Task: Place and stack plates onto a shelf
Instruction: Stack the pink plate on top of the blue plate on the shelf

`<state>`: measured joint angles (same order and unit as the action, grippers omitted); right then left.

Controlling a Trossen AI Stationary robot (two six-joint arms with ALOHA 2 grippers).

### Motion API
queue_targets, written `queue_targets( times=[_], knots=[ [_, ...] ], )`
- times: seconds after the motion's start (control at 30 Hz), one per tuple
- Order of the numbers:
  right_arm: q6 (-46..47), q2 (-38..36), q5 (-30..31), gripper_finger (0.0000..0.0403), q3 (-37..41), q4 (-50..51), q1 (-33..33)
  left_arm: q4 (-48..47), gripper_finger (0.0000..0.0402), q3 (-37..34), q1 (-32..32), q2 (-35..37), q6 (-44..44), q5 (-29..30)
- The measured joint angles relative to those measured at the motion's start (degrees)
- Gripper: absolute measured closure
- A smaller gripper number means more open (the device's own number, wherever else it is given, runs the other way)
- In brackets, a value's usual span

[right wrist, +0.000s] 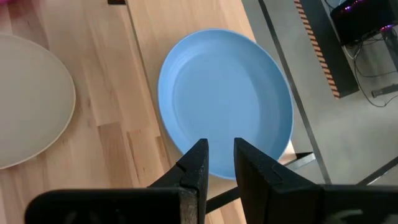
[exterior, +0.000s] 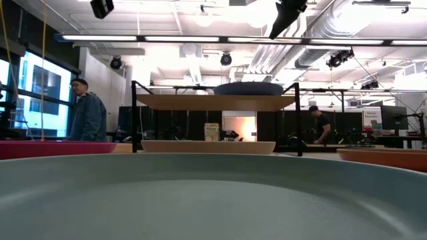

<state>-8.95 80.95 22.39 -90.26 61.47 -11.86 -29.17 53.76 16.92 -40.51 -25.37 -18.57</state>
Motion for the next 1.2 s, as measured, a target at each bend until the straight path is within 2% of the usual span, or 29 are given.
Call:
queue_targets(
  times=[0.2, 0.53, 0.8, 1.0, 1.1, 1.2],
  knots=[
    [0.0, 0.0, 0.0, 0.0345, 0.0, 0.0, 0.0, -3.7, 0.0312, 0.0, -4.7, -4.4, -3.3, 0.1],
    [0.6, 0.0, -1.2, 0.0345, 0.0, 0.3, 0.0, -4.0, 0.0312, 0.0, -11.2, -10.9, -5.6, 0.3],
    [0.5, 0.0, -1.2, 0.0345, 0.0, 0.4, 0.0, -3.5, 0.0312, 0.0, -15.2, -18.2, 5.8, 0.4],
    [1.5, 0.0, -1.2, 0.0345, 0.0, 0.4, 0.0, 1.9, 0.0312, 0.0, -16.0, -23.8, 13.5, 0.6],
    [1.5, 0.0, -1.2, 0.0345, 0.0, 0.4, 0.0, 3.1, 0.0312, 0.0, -16.0, -25.7, 10.2, 0.6],
    [1.9, 0.0, -1.2, 0.0345, 0.0, 0.4, 0.0, 0.0, 0.0312, 0.0, -16.3, -26.5, 3.5, 0.6]
  ],
)
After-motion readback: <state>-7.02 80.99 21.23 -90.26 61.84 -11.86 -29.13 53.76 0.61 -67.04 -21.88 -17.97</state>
